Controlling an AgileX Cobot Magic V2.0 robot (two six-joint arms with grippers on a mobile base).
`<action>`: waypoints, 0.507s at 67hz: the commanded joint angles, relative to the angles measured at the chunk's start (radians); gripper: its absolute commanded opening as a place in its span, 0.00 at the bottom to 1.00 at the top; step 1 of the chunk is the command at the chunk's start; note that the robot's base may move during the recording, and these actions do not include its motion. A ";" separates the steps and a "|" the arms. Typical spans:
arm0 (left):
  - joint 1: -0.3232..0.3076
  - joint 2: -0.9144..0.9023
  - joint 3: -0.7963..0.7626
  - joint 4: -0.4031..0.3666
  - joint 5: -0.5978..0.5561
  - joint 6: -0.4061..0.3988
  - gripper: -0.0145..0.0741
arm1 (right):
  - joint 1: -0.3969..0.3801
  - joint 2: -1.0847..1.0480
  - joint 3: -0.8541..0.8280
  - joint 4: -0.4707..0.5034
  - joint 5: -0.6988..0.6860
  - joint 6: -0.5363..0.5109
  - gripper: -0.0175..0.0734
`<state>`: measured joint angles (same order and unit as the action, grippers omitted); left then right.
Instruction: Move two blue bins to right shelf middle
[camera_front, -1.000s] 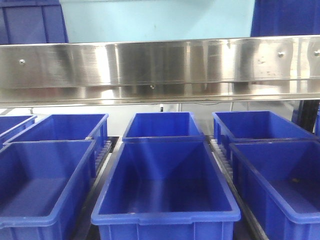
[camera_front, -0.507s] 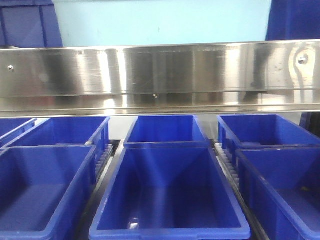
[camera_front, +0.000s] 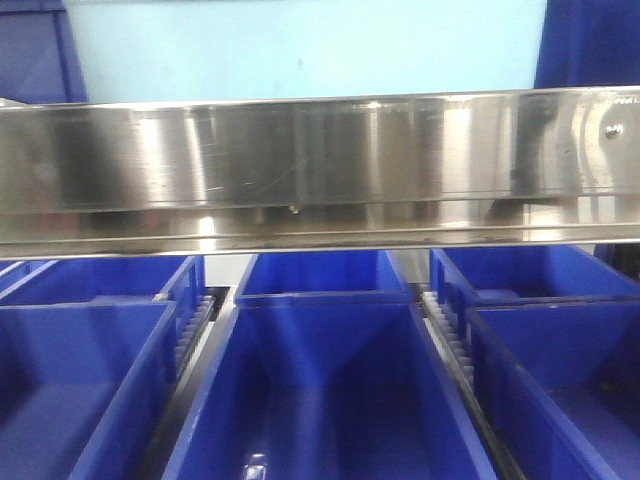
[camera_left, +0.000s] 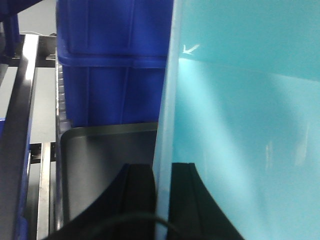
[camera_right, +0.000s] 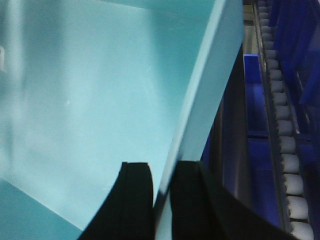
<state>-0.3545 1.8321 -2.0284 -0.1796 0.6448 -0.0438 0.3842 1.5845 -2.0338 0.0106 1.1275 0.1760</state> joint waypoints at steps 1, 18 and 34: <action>-0.001 -0.002 -0.014 -0.009 -0.052 -0.009 0.04 | 0.008 -0.012 -0.011 0.029 -0.038 -0.035 0.02; -0.001 -0.002 -0.014 -0.009 -0.052 -0.009 0.04 | 0.008 -0.012 -0.011 0.029 -0.038 -0.035 0.02; -0.001 -0.002 -0.014 -0.009 -0.052 -0.009 0.04 | 0.008 -0.012 -0.011 0.029 -0.038 -0.035 0.02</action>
<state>-0.3545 1.8321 -2.0284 -0.1796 0.6448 -0.0438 0.3842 1.5845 -2.0338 0.0088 1.1275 0.1760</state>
